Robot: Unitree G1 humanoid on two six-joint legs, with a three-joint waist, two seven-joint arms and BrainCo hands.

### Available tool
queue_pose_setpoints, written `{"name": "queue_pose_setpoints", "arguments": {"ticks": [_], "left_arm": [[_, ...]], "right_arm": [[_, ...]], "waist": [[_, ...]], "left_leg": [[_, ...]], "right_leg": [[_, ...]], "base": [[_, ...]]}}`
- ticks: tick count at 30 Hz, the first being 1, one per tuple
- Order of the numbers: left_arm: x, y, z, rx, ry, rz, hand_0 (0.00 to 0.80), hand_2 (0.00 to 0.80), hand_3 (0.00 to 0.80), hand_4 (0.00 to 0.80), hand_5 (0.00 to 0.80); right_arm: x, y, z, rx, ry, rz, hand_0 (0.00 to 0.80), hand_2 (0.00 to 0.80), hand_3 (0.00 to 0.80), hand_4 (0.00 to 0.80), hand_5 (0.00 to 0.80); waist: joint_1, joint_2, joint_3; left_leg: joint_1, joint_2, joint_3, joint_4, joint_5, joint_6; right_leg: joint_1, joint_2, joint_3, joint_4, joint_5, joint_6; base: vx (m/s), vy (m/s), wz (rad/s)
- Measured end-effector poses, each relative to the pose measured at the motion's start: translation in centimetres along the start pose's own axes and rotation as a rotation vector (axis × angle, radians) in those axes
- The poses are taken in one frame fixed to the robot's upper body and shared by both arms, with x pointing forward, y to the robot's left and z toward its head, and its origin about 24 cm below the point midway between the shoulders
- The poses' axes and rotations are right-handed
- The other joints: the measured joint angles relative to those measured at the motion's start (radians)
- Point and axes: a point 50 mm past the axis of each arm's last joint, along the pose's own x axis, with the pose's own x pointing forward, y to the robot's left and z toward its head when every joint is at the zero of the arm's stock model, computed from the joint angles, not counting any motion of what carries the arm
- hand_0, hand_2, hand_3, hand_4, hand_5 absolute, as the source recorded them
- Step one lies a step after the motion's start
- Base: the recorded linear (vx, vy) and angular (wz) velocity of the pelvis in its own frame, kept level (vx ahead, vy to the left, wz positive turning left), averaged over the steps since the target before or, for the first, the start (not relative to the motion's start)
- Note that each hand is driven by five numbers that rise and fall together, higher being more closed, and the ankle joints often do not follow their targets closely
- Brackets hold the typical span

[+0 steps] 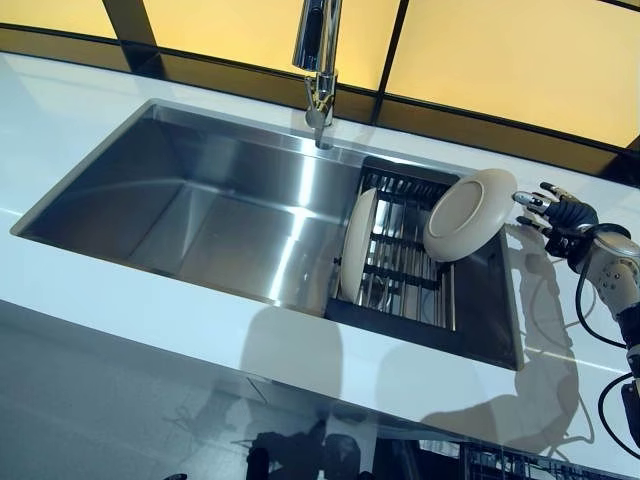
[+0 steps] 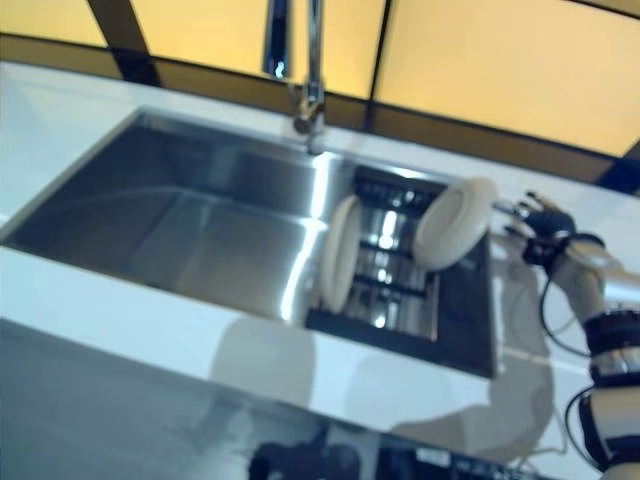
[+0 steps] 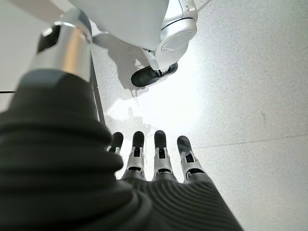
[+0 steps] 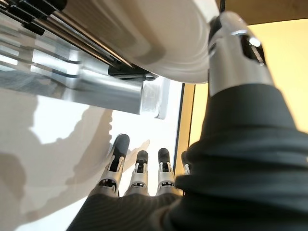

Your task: Take plates into dishwasher

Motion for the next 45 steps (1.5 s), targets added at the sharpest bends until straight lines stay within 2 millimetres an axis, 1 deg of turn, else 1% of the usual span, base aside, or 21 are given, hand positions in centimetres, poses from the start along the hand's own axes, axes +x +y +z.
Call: {"name": "queue_pose_setpoints", "arguments": {"ticks": [10, 18, 26, 34, 45], "left_arm": [[0.0, -0.3, 0.2, -0.013, -0.013, -0.004, 0.0, 0.0, 0.0, 0.0, 0.0], [0.0, -0.4, 0.1, -0.011, -0.011, -0.006, 0.0, 0.0, 0.0, 0.0, 0.0], [-0.2, -0.7, -0.9, -0.011, 0.014, -0.013, 0.0, 0.0, 0.0, 0.0, 0.0], [-0.3, -0.7, -1.2, 0.004, 0.021, -0.013, 0.0, 0.0, 0.0, 0.0, 0.0], [-0.3, -0.7, -1.2, 0.005, 0.022, -0.008, 0.0, 0.0, 0.0, 0.0, 0.0]], "right_arm": [[0.0, 0.1, 0.0, -0.001, 0.005, 0.008, 0.0, 0.0, 0.0, 0.0, 0.0], [0.0, 0.3, -0.3, -0.002, 0.031, 0.027, 0.0, 0.0, 0.0, 0.0, 0.0], [0.0, 0.5, -0.5, -0.002, 0.045, 0.035, 0.0, 0.0, 0.0, 0.0, 0.0], [0.0, 0.5, -0.8, -0.001, 0.059, 0.034, 0.0, 0.0, 0.0, 0.0, 0.0], [0.0, 0.5, -2.0, 0.014, 0.108, 0.056, 0.0, 0.0, 0.0, 0.0, 0.0]], "waist": [[0.006, 0.0, 0.0], [0.026, -0.001, -0.001], [0.031, -0.023, -0.016], [0.031, -0.039, -0.034], [0.031, -0.042, -0.045]], "left_leg": [[0.012, 0.0, -0.002, 0.0, 0.0, 0.0], [0.041, 0.0, -0.002, 0.0, 0.0, 0.0], [0.048, 0.0, -0.004, 0.0, 0.0, 0.0], [0.048, -0.001, -0.007, 0.001, 0.0, 0.0], [0.049, 0.0, -0.007, 0.002, 0.0, 0.0]], "right_leg": [[0.015, 0.0, -0.003, -0.001, 0.0, 0.0], [0.043, 0.0, -0.003, -0.001, 0.0, 0.0], [0.052, 0.0, -0.004, 0.0, 0.0, 0.0], [0.053, 0.0, -0.005, 0.0, 0.0, 0.0], [0.054, 0.0, -0.005, 0.0, 0.0, -0.001]], "base": [[0.041, 0.0, 0.01], [0.046, 0.008, 0.0], [0.0, 0.0, 0.0], [0.0, 0.0, 0.0], [0.0, 0.0, 0.0]]}}
